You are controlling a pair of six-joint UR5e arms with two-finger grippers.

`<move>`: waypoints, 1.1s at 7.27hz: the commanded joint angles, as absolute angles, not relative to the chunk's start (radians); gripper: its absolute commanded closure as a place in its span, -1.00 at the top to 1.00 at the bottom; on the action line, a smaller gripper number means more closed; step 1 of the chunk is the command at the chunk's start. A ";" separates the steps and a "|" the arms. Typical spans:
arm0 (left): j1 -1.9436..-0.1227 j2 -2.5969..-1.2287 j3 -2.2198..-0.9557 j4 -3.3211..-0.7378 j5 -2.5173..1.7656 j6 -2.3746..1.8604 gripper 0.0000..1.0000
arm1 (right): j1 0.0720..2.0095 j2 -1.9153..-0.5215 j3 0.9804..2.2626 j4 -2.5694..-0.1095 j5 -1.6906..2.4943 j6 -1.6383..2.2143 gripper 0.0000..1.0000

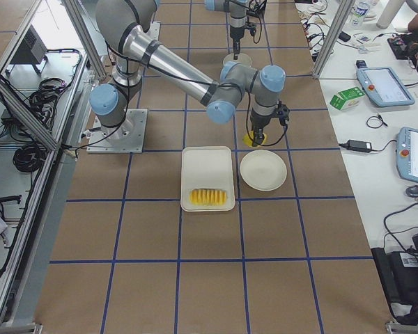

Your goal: Place bowl and put lemon in it

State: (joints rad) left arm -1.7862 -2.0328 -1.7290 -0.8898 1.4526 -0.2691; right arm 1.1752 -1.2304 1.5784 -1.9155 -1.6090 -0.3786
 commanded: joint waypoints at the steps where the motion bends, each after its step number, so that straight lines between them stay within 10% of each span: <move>1: -1.792 -2.020 -1.738 -0.902 1.445 -0.304 -1.00 | 1.302 -1.290 1.578 -1.847 -1.609 -0.214 -1.00; 3: -1.792 -2.036 -1.738 -0.903 1.447 -0.302 -0.87 | 1.412 -1.307 1.580 -1.838 -1.612 -0.074 -1.00; 4: -1.792 -2.040 -1.741 -0.904 1.450 -0.305 0.81 | 1.449 -1.315 1.578 -1.827 -1.612 -0.011 -1.00; 8: -1.712 -1.933 -1.675 -1.142 1.463 -0.200 1.00 | 1.590 -1.318 1.578 -1.835 -1.589 0.194 -1.00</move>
State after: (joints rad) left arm -1.7562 -1.9810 -1.7090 -1.0287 1.4550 -0.2671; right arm 1.5434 -1.3175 1.5785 -1.8301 -1.5995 0.1191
